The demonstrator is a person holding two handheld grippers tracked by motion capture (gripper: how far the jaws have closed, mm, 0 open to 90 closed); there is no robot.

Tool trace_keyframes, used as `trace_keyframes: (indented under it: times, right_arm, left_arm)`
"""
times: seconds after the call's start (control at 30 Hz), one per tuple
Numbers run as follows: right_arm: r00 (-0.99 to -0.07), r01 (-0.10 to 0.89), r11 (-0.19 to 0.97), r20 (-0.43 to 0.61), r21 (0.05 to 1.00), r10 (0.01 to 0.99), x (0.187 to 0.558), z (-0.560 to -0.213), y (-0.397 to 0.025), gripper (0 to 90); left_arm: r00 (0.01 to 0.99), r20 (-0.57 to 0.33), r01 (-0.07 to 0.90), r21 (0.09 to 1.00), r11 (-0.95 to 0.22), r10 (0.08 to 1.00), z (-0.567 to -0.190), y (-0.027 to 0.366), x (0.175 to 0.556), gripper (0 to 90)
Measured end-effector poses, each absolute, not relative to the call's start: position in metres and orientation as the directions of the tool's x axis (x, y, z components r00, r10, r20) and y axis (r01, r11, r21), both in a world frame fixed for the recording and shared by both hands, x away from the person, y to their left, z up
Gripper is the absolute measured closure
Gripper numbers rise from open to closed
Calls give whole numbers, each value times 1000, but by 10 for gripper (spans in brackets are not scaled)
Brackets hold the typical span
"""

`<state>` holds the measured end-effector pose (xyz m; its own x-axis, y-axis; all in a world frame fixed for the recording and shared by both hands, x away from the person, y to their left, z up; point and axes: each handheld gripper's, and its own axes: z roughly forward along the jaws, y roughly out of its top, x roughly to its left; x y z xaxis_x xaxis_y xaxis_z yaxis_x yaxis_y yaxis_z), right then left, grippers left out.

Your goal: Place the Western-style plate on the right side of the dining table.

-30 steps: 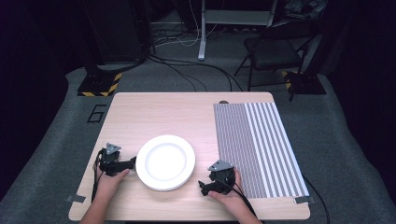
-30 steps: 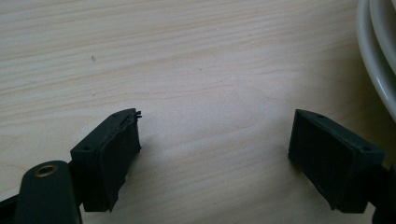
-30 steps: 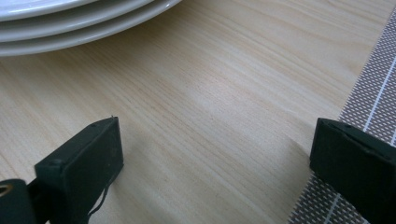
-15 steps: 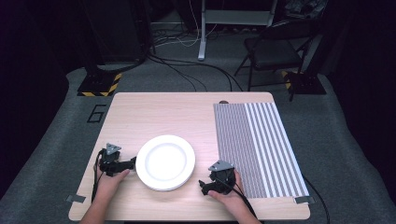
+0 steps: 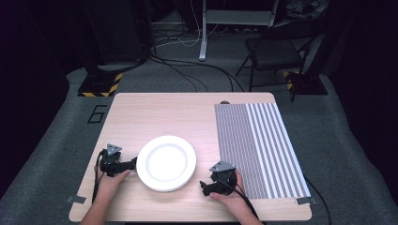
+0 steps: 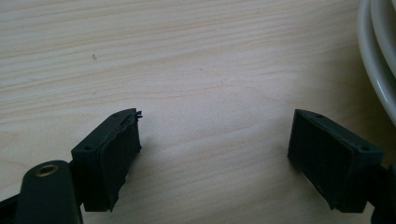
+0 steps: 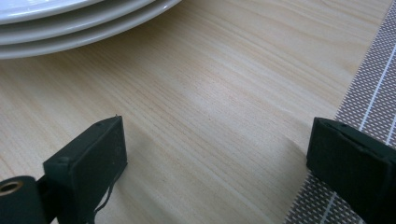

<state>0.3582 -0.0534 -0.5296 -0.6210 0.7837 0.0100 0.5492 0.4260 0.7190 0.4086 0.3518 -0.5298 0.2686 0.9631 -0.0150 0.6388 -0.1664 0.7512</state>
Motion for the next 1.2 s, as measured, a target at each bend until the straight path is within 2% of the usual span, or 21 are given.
trace_keyframes:
  times: [0.1, 0.13, 0.17, 0.2, 0.37, 0.47, 0.6, 0.8, 1.0, 1.2]
  right_arm:
    - [-625, 537, 433, -3, 724, 780, 358, -529, -55, 81]
    - [-615, 542, 423, 1, 726, 788, 358, -529, -55, 119]
    - [-602, 549, 407, 8, 730, 798, 357, -528, -56, 182]
    - [-596, 552, 402, 9, 731, 803, 357, -527, -57, 196]
    - [-601, 569, 400, 31, 718, 799, 355, -524, -56, 216]
    - [-593, 594, 378, 69, 710, 802, 354, -519, -55, 252]
    - [-593, 596, 383, 66, 706, 802, 356, -507, -54, 290]
    - [-583, 592, 362, 72, 720, 809, 365, -494, -50, 350]
    - [-567, 606, 356, 73, 712, 820, 379, -485, -44, 369]
    - [-570, 563, 356, 38, 746, 821, 388, -480, -42, 371]
  left_arm:
    - [268, -13, 640, 750, -168, 963, -529, 352, 409, 176]
    - [259, -15, 641, 751, -160, 966, -528, 352, 408, 191]
    - [260, -18, 648, 745, -160, 965, -526, 353, 407, 251]
    - [257, -21, 646, 747, -156, 966, -526, 353, 407, 309]
    - [252, -41, 676, 722, -146, 967, -521, 351, 404, 378]
    - [241, -63, 680, 723, -122, 969, -516, 346, 404, 400]
    - [238, -90, 686, 720, -102, 967, -506, 340, 406, 438]
    - [208, -110, 699, 712, -69, 972, -496, 332, 415, 449]
    - [171, -136, 722, 691, -30, 976, -487, 329, 422, 482]
    - [147, -154, 703, 711, 7, 977, -475, 330, 417, 497]
